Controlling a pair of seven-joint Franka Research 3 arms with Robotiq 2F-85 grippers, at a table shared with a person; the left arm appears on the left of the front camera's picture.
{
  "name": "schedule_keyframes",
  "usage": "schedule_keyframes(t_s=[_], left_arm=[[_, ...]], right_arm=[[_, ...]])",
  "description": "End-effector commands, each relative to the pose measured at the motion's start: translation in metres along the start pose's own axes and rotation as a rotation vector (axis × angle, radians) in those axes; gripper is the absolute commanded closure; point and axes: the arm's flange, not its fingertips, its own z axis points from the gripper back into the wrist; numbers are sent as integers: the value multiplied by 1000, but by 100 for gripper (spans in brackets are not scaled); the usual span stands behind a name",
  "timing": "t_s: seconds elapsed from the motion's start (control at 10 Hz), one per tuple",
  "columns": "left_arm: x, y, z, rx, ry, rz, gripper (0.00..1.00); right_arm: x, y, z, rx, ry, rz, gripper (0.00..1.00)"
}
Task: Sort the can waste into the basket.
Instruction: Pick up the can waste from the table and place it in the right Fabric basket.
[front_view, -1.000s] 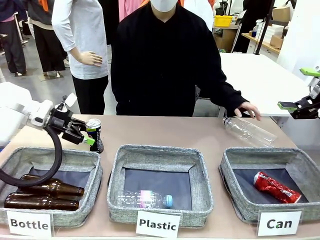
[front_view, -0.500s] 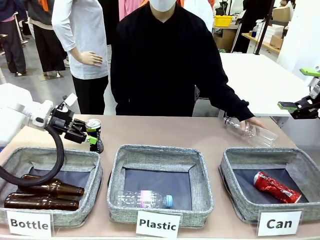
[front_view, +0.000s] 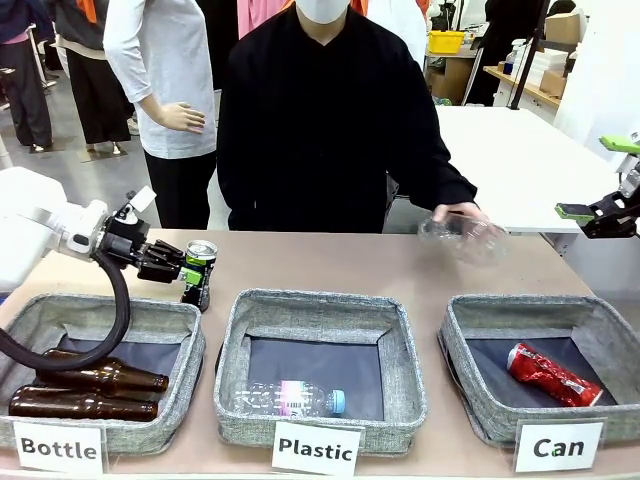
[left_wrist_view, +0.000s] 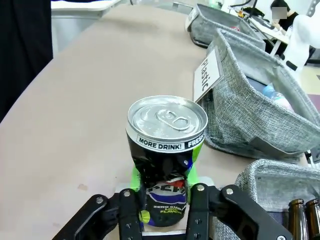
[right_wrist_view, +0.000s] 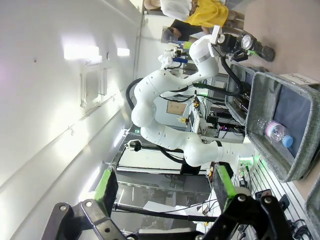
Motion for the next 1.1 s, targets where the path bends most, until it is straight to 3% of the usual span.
schedule_keyframes(t_s=[0.0,0.3,0.5,0.8,1.0], left_arm=[[-2,5,1,-13,-21,-4,100],[1,5,4,-5,-39,-8,100],[18,-2,34,5,-90,-30,100],[56,-56,153,1,-145,-108,100],[56,-109,219,-8,-187,-154,100]], right_arm=[[0,1,3,-3,12,22,0],[0,1,3,-3,12,22,0],[0,1,3,-3,12,22,0],[0,1,3,-3,12,22,0],[0,1,3,-3,12,22,0]])
